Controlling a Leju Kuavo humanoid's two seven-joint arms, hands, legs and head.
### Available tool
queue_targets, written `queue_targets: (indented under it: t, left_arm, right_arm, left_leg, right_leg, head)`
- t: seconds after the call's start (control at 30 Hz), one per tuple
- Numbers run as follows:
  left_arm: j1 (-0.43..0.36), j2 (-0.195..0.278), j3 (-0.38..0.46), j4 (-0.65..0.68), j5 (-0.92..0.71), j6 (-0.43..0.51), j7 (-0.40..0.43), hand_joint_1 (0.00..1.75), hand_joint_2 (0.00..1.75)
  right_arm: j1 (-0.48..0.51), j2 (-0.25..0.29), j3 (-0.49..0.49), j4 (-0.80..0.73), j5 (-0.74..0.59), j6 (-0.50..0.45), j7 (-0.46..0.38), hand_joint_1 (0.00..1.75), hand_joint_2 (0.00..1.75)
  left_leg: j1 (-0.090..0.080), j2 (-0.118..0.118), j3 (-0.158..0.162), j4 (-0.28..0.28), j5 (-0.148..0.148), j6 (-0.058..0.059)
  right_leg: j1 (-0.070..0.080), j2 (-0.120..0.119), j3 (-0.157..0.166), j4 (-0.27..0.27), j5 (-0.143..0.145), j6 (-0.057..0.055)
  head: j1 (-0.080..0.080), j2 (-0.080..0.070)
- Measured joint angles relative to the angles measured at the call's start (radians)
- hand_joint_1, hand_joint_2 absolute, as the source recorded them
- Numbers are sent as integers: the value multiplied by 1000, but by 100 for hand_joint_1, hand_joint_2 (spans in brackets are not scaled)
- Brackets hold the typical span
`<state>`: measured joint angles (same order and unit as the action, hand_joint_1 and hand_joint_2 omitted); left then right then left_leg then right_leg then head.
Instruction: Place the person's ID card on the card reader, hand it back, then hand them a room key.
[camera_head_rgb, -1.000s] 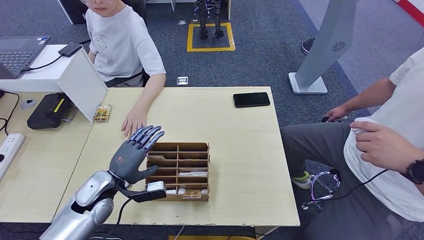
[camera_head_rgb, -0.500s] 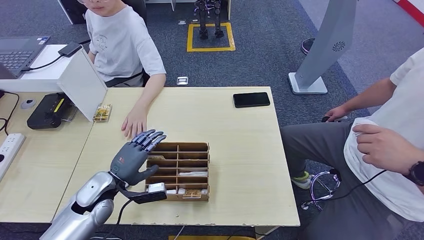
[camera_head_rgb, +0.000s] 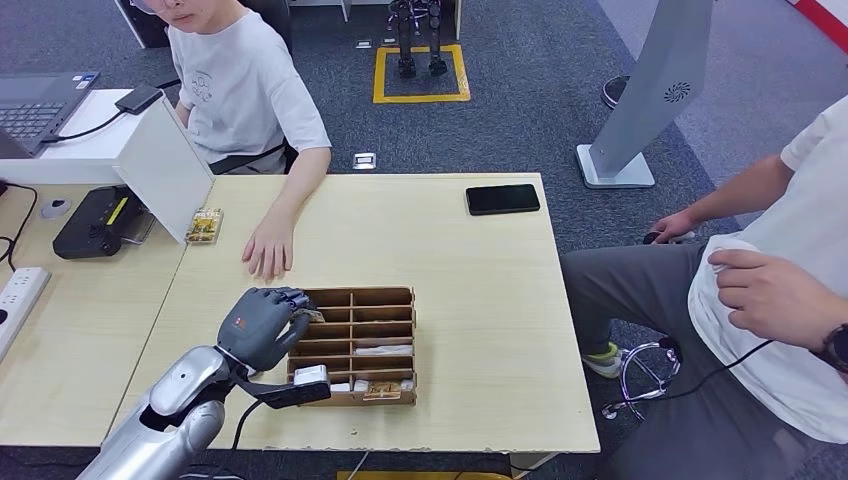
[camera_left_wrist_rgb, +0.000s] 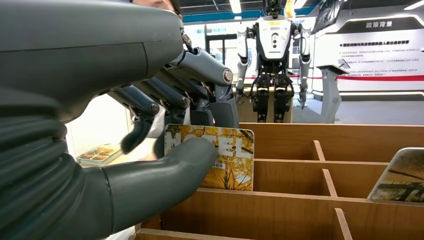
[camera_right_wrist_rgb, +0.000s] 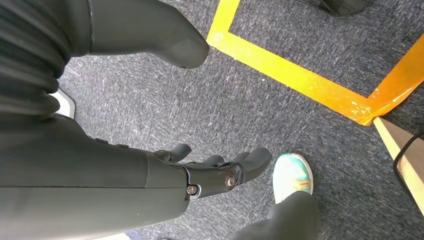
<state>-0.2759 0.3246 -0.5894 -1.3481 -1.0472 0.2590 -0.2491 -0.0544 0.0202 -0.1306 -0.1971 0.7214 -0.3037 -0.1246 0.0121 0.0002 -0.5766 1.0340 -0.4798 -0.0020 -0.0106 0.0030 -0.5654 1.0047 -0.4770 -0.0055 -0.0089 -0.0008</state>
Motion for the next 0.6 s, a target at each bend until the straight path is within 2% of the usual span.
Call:
queue_targets:
  t: [0.6]
  left_arm:
    - [0, 0, 0, 0, 0, 0, 0, 175, 175]
  right_arm:
    - [-2, 0, -3, 0, 0, 0, -1, 0, 175]
  left_leg:
    - [0, 0, 0, 0, 0, 0]
  right_leg:
    - [0, 0, 0, 0, 0, 0]
  head:
    - [0, 0]
